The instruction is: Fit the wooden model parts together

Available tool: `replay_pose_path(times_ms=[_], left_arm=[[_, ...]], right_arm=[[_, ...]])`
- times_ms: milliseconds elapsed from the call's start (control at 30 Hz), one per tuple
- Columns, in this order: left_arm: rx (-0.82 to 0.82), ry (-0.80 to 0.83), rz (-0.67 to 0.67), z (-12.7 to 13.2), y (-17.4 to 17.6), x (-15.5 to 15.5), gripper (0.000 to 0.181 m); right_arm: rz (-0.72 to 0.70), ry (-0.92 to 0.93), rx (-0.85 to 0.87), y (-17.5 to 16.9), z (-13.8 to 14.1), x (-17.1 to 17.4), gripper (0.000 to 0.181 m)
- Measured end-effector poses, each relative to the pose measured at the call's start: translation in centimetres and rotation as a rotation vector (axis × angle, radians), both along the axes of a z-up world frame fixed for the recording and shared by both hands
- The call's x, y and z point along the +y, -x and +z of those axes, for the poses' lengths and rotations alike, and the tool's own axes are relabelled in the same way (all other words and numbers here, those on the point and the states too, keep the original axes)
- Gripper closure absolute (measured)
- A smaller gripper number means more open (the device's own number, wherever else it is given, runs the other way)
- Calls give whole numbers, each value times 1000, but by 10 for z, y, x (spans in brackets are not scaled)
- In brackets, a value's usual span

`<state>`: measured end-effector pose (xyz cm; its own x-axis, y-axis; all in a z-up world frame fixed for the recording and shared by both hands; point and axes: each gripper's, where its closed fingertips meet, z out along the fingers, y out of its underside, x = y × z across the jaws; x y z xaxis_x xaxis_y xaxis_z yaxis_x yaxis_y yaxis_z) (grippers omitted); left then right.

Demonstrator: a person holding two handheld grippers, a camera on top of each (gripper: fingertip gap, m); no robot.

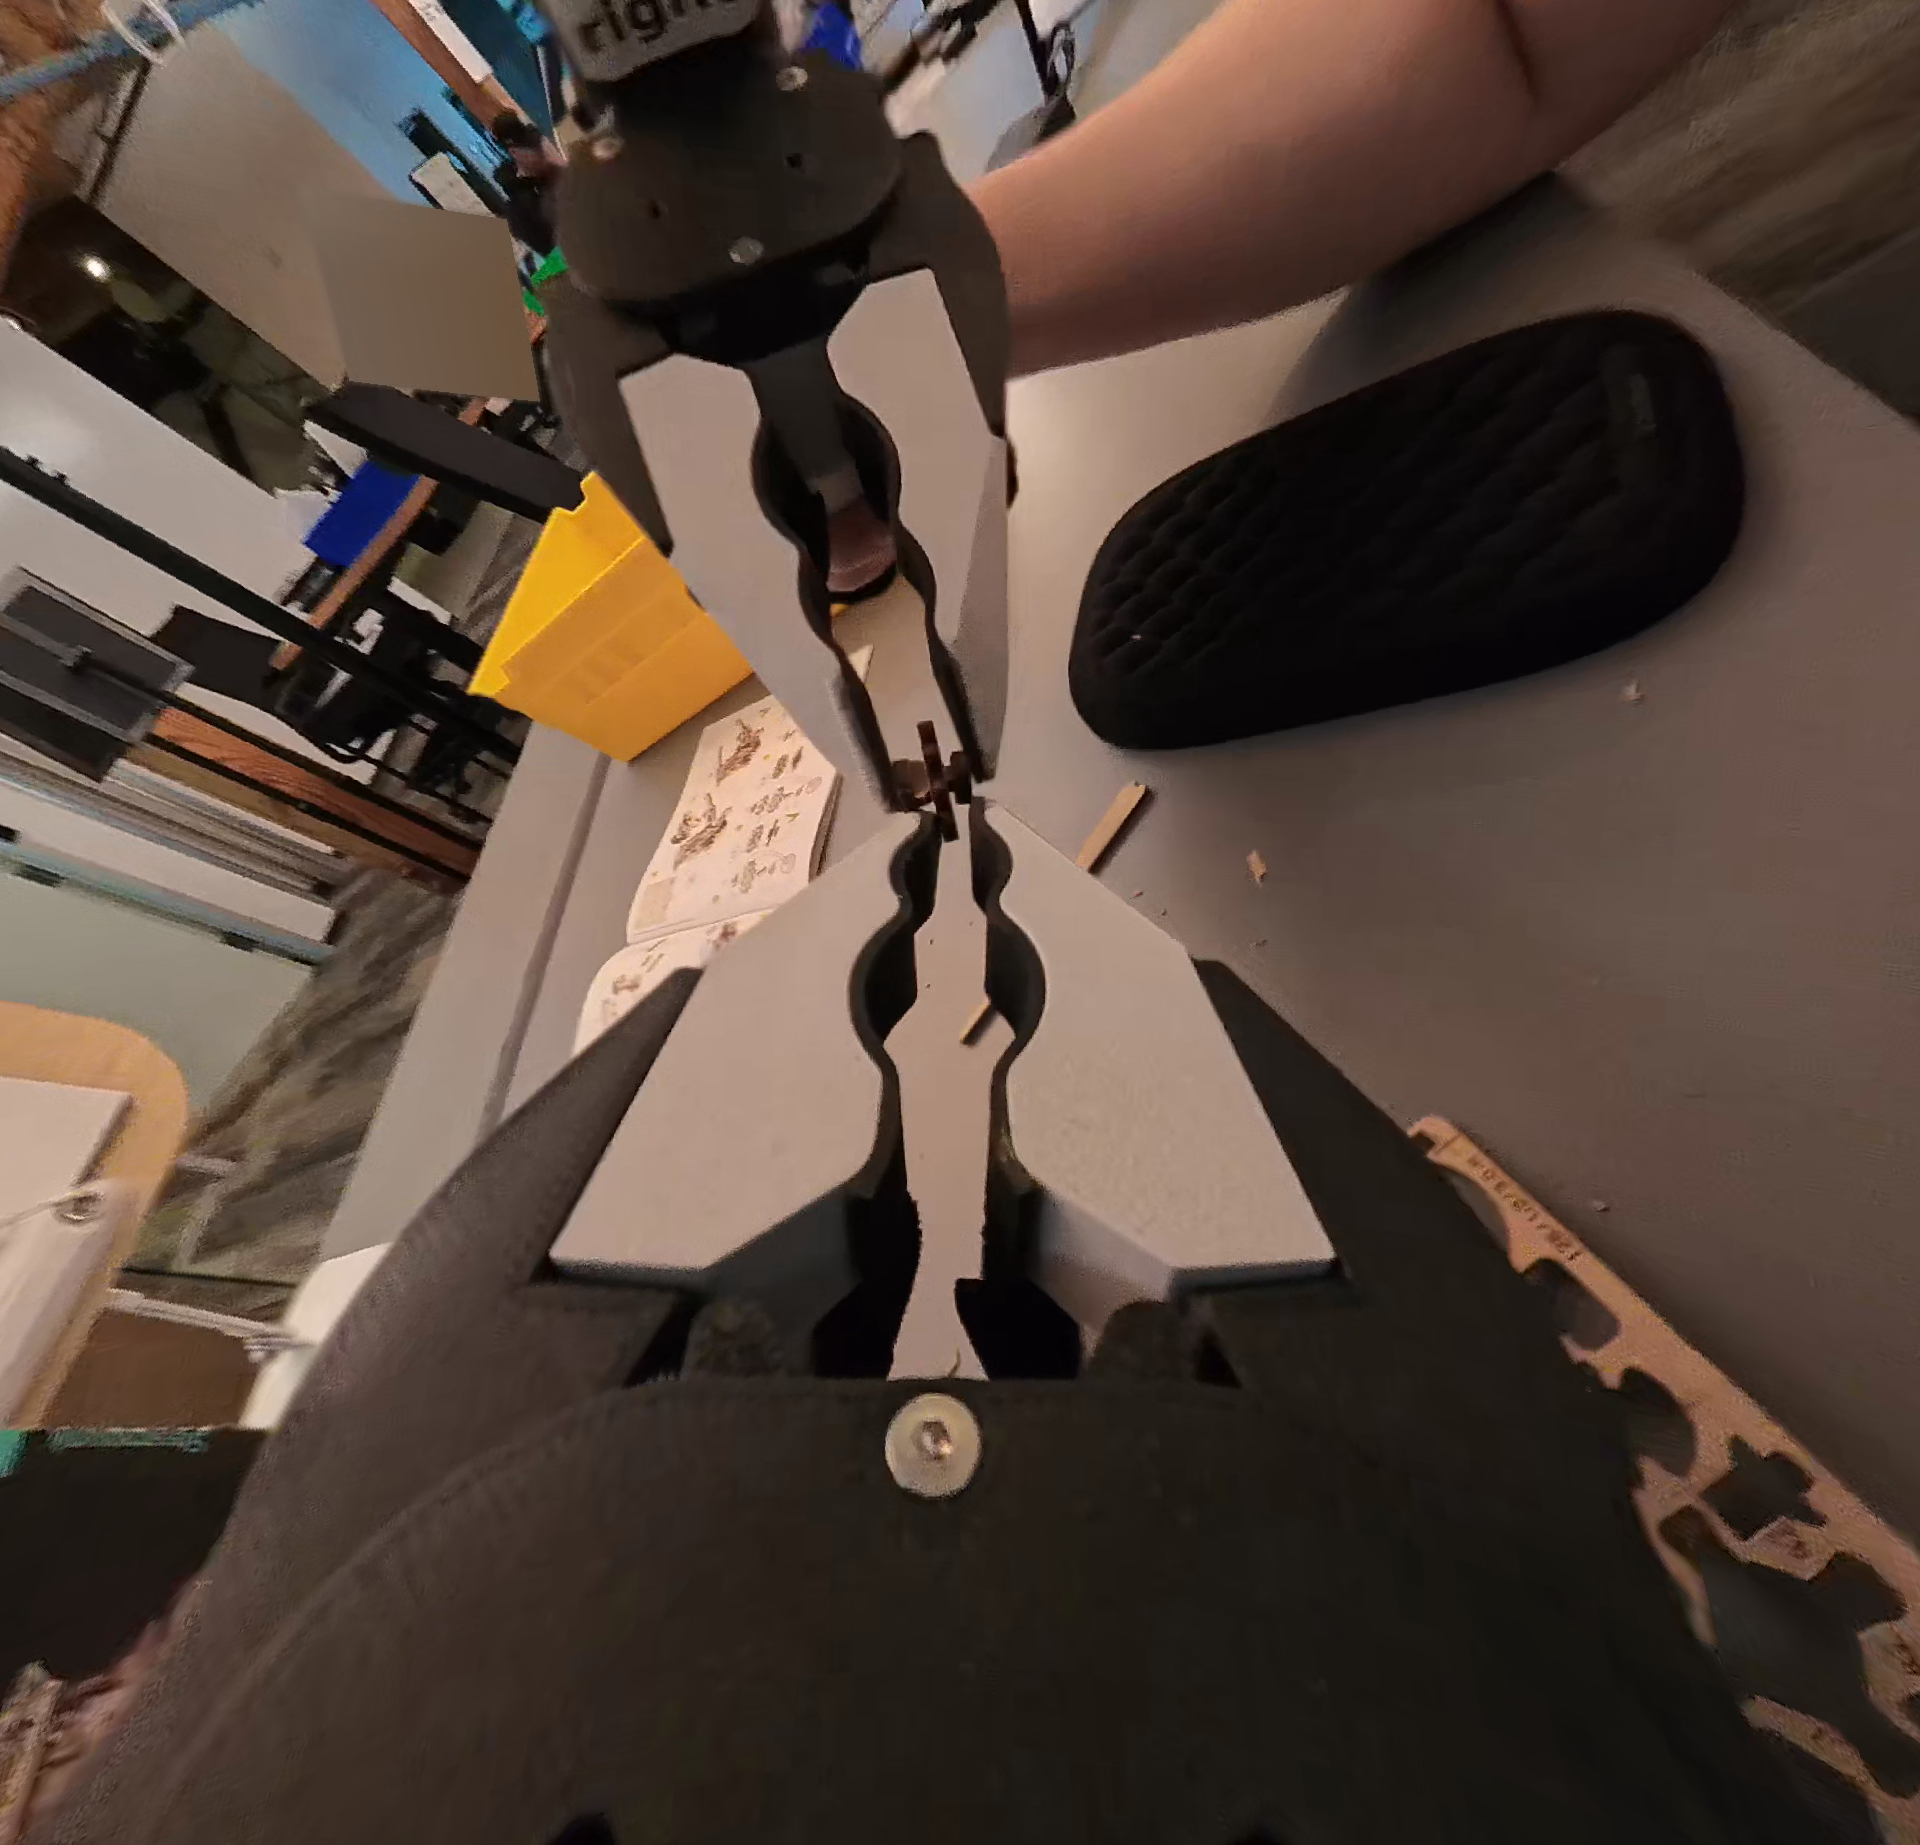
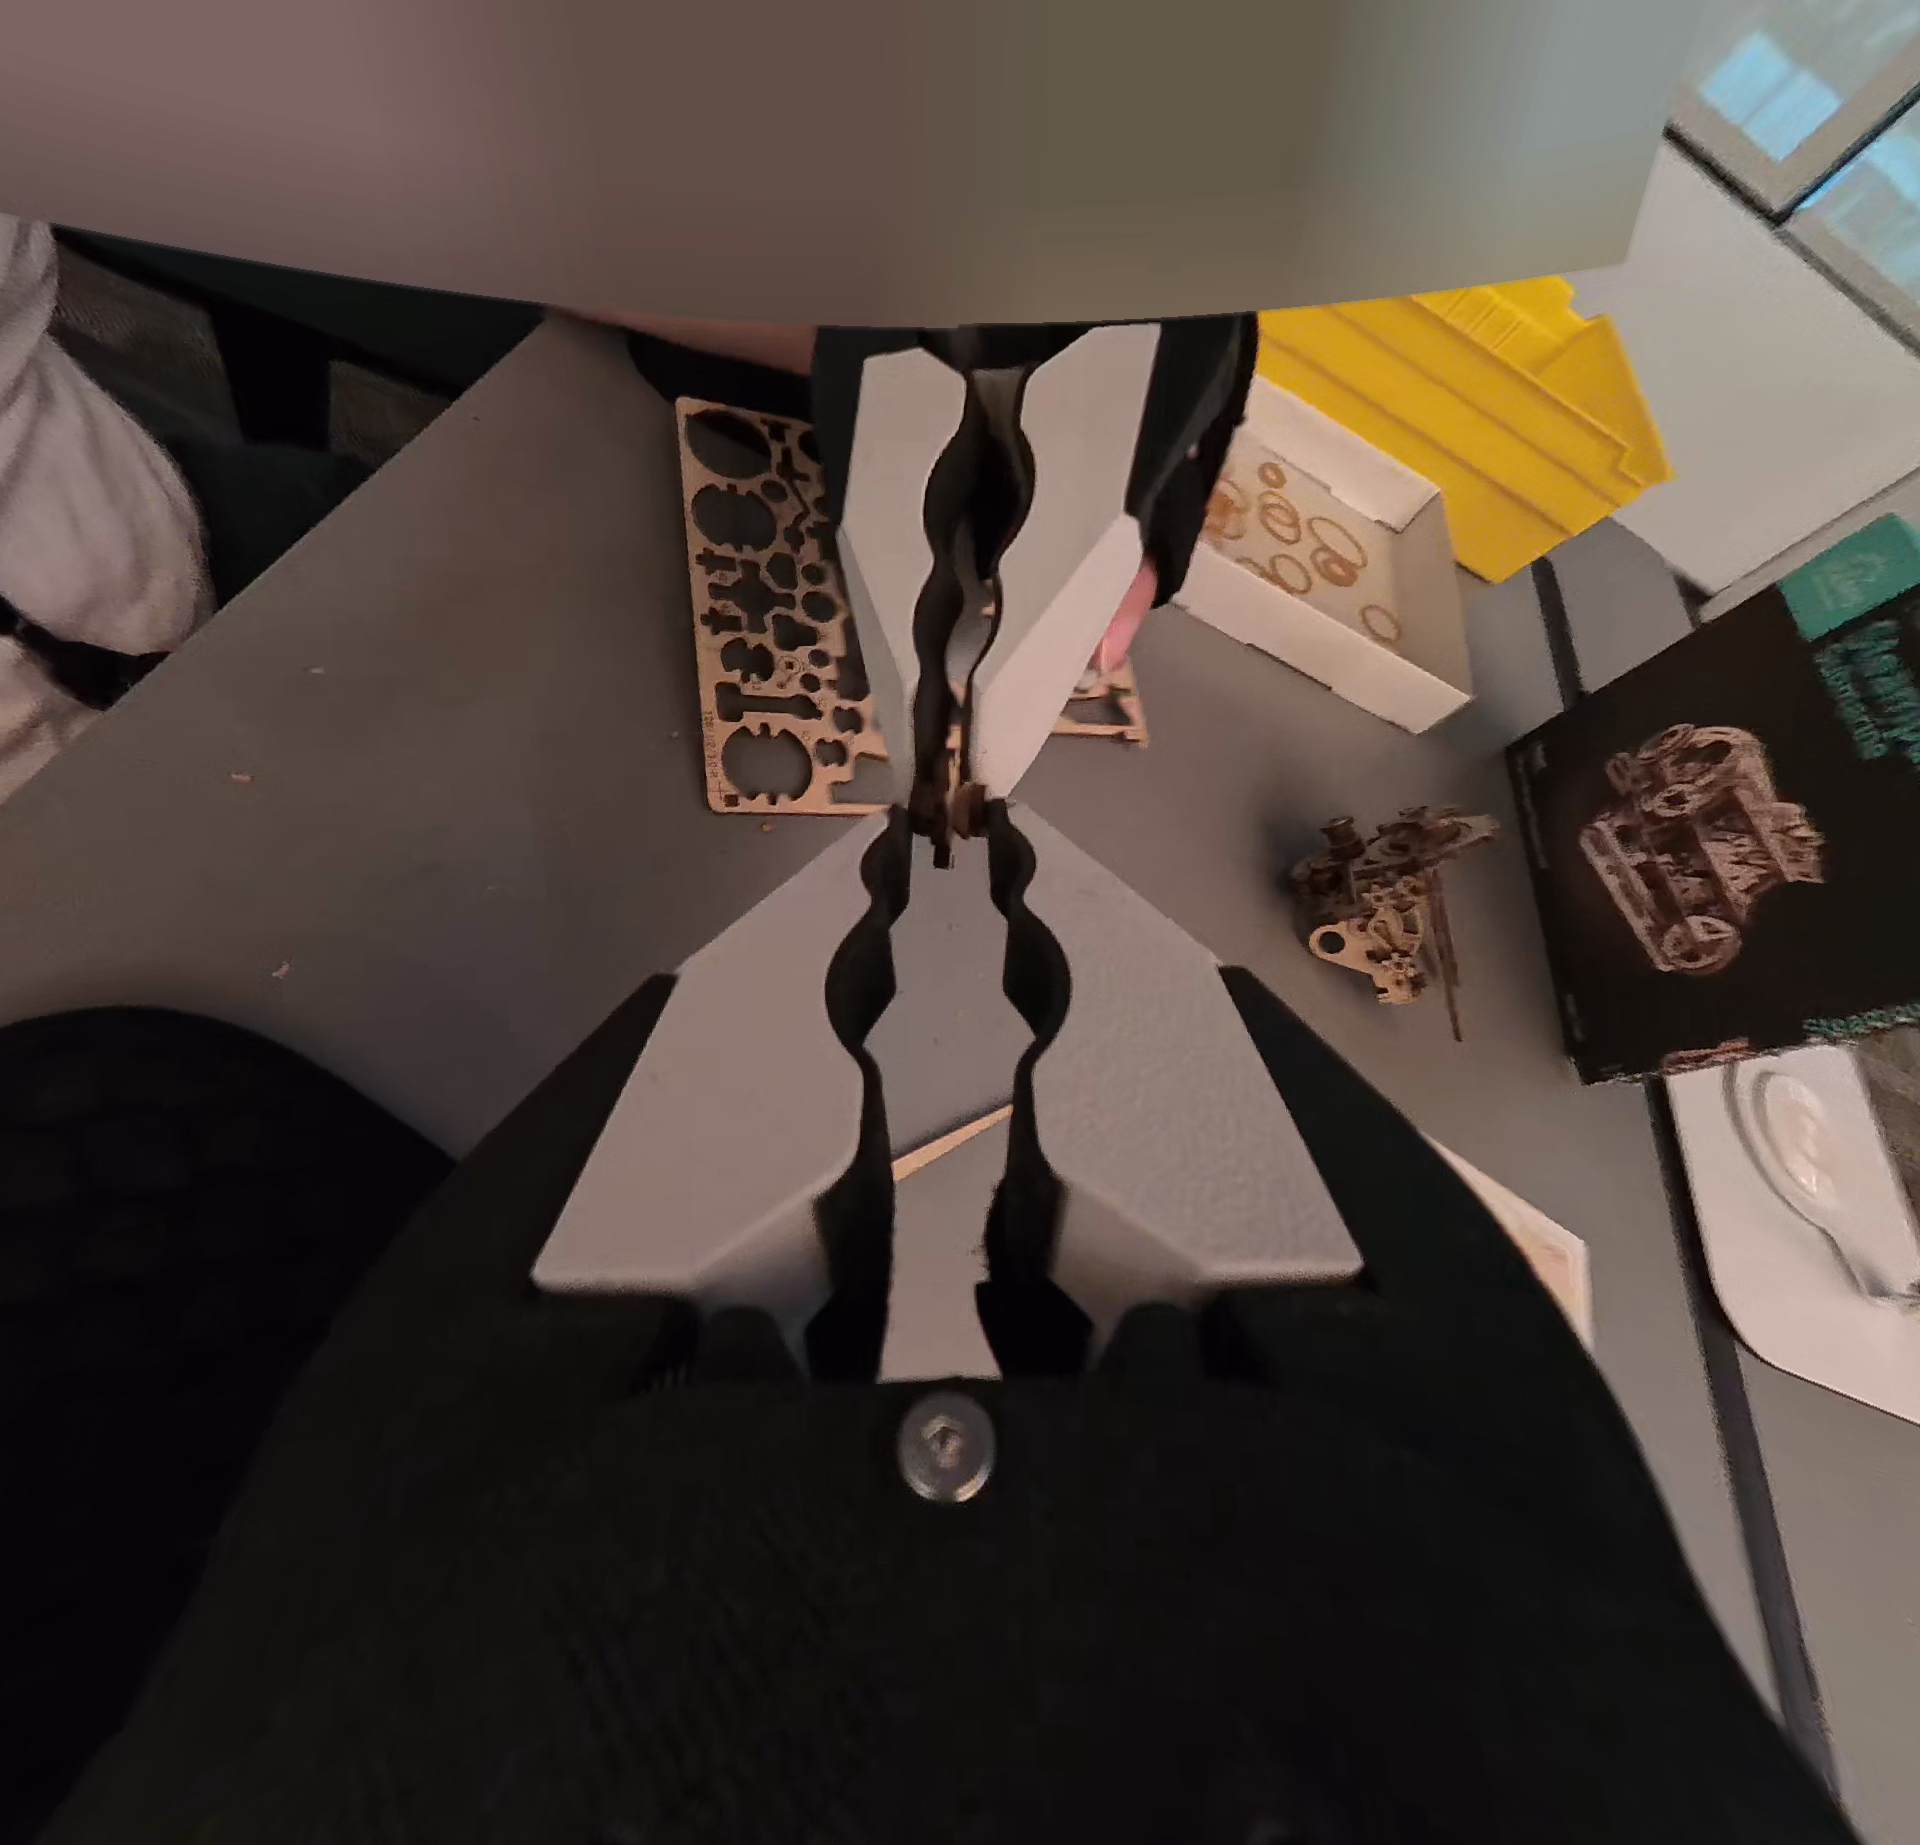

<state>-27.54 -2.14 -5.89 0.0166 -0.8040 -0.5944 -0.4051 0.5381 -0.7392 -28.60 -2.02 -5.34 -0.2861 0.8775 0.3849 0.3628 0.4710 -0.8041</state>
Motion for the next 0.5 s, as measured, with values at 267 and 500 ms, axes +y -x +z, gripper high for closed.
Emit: replay_pose_path(times_ms=[267, 500], left_arm=[[116, -165, -54, -22, -9, -11, 178], [170, -98, -128, -37, -13, -24, 178]], right_arm=[[39, 612, -30, -17, 10, 5, 161], [98, 896, -325, -18, -30, -19, 166]])
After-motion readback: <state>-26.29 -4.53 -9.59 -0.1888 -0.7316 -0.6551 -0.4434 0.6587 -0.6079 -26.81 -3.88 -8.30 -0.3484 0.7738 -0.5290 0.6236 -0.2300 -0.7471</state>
